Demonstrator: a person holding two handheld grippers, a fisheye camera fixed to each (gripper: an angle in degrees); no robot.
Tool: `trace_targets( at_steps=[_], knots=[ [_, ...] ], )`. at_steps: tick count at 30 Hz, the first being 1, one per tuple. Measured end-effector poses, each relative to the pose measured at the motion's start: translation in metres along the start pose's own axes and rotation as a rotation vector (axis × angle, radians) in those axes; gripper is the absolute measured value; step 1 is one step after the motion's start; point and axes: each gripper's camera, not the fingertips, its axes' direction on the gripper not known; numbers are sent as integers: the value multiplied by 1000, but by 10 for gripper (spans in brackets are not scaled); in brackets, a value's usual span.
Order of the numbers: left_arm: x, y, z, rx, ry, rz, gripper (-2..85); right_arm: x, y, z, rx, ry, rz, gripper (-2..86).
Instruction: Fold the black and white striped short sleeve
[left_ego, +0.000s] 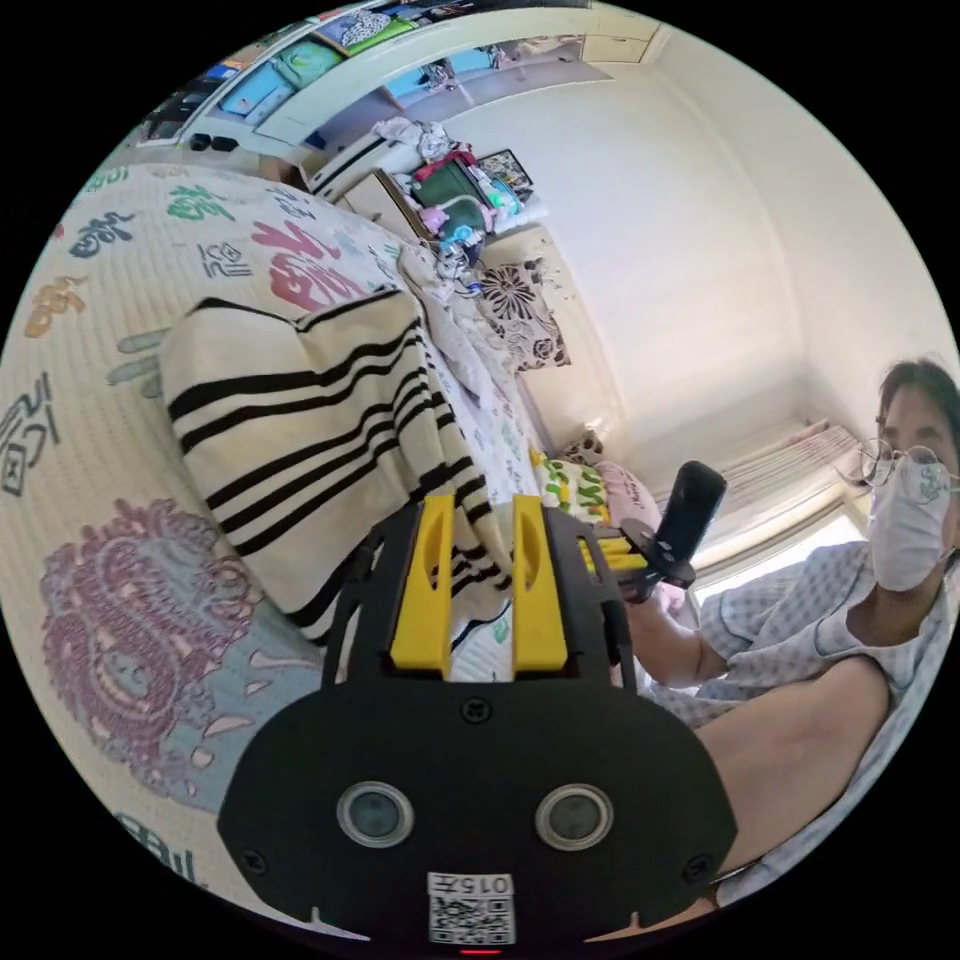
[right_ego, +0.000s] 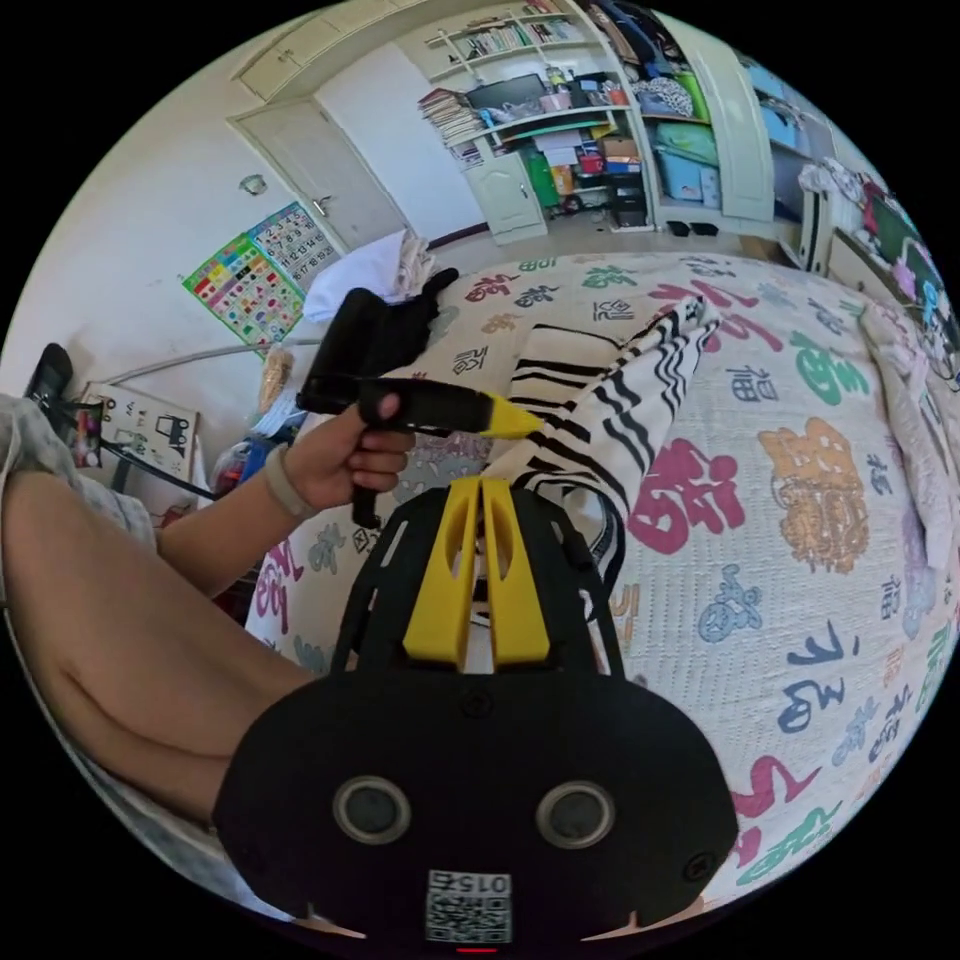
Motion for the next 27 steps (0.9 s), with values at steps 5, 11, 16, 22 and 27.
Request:
trace_targets(
  at_steps=[5, 11, 16, 22, 27],
  knots=[
    [-19, -5, 16, 55, 43, -29, -1, 22, 29, -25, 52, -209, 22, 5],
    [-33, -7, 36, 91, 122, -66, -2, 54, 48, -55, 67, 94, 60, 95],
    [-33, -8, 55, 85, 72, -63, 25, 106, 74, -34, -38, 56, 199, 5],
    [-19, -11, 106, -87, -86, -16, 94, 184, 159, -58, 304, -399, 621, 0],
    [-20, -18, 166, -194, -197, -16, 72, 197, 188, -64, 414, -502, 665, -1]
  ],
)
